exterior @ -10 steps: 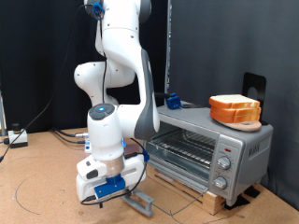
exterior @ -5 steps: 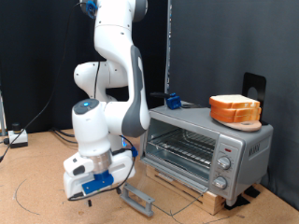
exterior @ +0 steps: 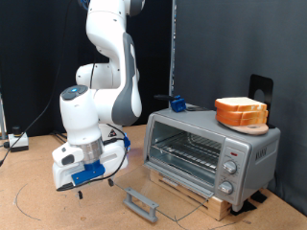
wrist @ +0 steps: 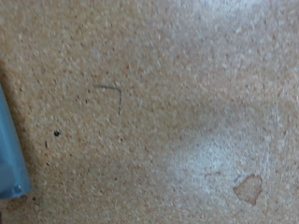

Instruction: Make a piece of toast with the oven

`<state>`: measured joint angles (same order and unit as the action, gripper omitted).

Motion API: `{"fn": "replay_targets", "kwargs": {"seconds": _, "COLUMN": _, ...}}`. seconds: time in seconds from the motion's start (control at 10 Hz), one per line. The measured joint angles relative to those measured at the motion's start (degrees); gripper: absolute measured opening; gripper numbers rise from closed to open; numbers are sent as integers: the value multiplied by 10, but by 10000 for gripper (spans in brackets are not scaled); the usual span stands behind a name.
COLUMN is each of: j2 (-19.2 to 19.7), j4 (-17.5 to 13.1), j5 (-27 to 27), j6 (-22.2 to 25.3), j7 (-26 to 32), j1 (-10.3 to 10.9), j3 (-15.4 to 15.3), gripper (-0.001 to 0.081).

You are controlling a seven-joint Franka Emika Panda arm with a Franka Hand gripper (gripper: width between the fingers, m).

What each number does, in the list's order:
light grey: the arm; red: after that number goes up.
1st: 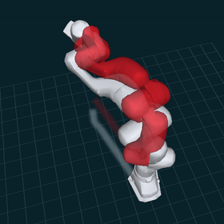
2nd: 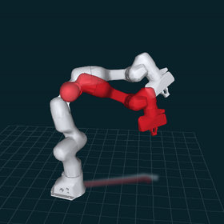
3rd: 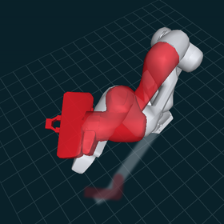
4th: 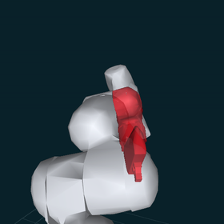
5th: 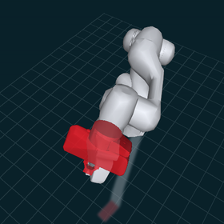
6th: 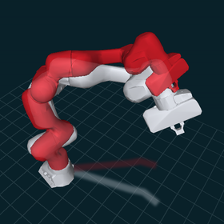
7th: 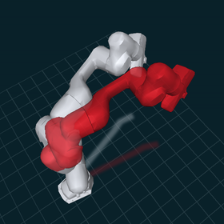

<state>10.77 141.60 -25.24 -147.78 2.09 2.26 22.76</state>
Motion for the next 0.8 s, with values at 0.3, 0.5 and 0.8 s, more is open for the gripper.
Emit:
{"fn": "replay_targets", "kwargs": {"seconds": 0.3, "j2": -38, "j4": -1, "j5": -23, "j6": 7, "j7": 28, "j1": -1, "j3": -2, "gripper": 807}}
{"fn": "replay_targets", "kwargs": {"seconds": 0.5, "j2": -79, "j4": -8, "j5": -50, "j6": 74, "j7": 65, "j1": -10, "j3": 2, "gripper": 807}}
{"fn": "replay_targets", "kwargs": {"seconds": 0.8, "j2": -131, "j4": -31, "j5": -48, "j6": 198, "j7": 78, "j1": -24, "j3": 17, "gripper": 807}}
